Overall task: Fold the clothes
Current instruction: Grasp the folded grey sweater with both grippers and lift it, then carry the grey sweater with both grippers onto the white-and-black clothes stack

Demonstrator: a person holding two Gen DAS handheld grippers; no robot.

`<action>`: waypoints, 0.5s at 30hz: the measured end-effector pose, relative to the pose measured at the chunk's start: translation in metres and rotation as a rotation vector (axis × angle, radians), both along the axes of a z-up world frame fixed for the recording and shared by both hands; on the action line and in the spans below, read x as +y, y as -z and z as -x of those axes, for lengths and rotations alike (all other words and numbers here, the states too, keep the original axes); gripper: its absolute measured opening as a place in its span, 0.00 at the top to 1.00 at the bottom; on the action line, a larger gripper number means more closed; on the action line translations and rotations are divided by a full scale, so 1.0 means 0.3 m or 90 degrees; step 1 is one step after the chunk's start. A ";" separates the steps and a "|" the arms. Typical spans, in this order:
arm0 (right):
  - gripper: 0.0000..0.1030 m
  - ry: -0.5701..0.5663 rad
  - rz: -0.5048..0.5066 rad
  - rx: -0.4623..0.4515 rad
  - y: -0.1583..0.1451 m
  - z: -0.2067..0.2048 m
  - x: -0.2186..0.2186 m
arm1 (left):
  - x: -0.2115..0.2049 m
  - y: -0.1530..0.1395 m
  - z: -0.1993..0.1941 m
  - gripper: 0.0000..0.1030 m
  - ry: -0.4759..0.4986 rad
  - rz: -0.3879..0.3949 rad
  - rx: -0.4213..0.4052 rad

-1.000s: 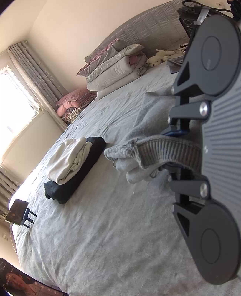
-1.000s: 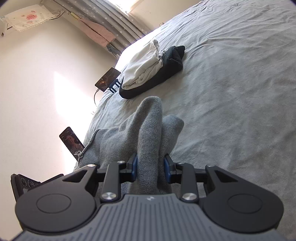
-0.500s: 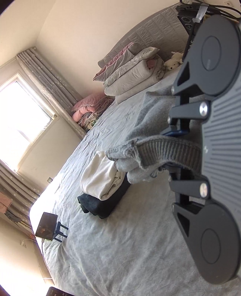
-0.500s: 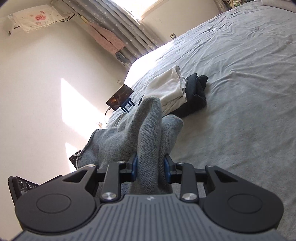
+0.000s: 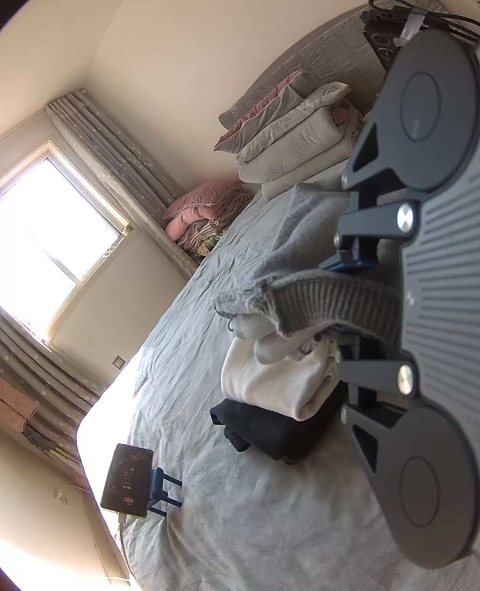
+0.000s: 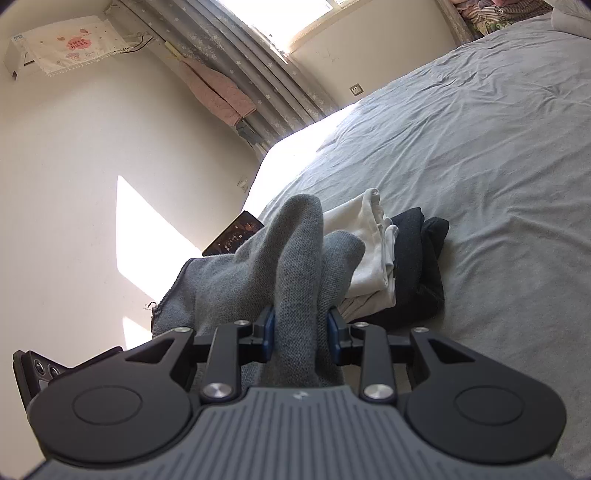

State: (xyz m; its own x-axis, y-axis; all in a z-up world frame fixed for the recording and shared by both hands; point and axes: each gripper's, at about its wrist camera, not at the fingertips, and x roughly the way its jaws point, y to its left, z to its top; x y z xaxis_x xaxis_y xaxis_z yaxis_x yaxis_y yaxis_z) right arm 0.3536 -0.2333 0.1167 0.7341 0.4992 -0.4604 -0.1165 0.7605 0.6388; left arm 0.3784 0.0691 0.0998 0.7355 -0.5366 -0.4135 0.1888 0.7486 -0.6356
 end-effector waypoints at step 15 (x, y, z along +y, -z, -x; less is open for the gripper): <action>0.69 0.039 -0.046 -0.054 0.233 -0.436 -0.041 | -0.007 0.272 -0.467 0.72 -0.042 0.042 -0.045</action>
